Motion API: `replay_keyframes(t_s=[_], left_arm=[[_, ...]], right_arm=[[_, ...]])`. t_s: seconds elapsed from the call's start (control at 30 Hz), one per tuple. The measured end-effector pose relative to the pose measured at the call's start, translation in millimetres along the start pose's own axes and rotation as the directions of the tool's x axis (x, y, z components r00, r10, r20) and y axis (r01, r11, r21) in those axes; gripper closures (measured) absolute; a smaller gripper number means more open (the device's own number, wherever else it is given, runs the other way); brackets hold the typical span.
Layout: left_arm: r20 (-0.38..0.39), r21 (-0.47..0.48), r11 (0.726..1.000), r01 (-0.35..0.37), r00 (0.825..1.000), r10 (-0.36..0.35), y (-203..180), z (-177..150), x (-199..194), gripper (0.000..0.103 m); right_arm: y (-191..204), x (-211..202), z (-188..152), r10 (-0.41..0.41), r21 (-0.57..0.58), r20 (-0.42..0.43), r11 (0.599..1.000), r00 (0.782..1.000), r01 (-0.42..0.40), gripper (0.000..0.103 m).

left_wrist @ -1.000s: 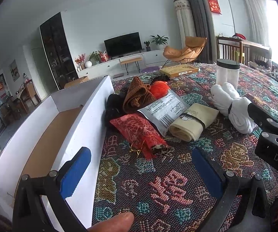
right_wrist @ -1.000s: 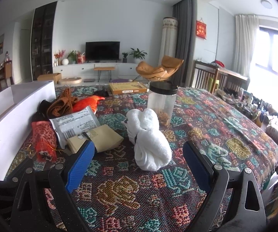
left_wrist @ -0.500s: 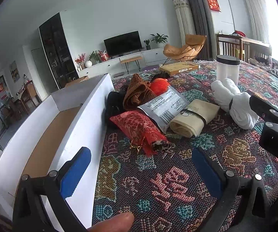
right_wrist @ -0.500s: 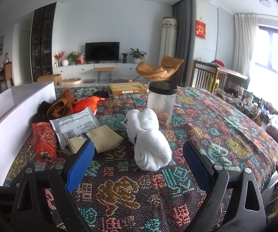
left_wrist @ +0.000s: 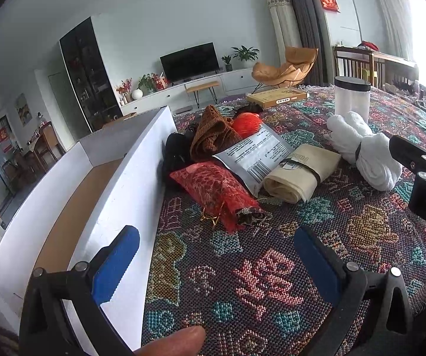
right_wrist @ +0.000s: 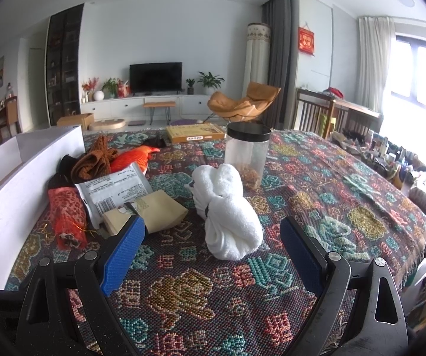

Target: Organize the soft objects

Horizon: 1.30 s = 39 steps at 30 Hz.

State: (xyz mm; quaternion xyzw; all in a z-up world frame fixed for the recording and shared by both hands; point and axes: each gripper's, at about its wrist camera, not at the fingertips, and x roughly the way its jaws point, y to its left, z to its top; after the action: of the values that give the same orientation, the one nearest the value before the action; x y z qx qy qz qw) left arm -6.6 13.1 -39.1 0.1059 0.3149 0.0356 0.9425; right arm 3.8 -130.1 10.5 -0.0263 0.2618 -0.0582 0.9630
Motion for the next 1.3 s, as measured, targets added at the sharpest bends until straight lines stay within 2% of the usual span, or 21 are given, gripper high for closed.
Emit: replay_keyframes(t_s=[0.17, 1.3], left_arm=[[0.004, -0.003, 1.0, -0.002, 1.0, 0.002, 1.0, 1.0, -1.0, 0.0], [-0.104, 0.002, 1.0, 0.013, 0.995, -0.013, 2.0, -15.6, 26.6, 0.0]], right_arm=[[-3.6, 3.9, -0.7, 0.005, 0.023, -0.016, 1.0, 1.0, -0.004, 0.009], [-12.1, 9.5, -5.0, 0.013, 0.058, -0.048, 0.998, 0.999, -0.01, 0.009]])
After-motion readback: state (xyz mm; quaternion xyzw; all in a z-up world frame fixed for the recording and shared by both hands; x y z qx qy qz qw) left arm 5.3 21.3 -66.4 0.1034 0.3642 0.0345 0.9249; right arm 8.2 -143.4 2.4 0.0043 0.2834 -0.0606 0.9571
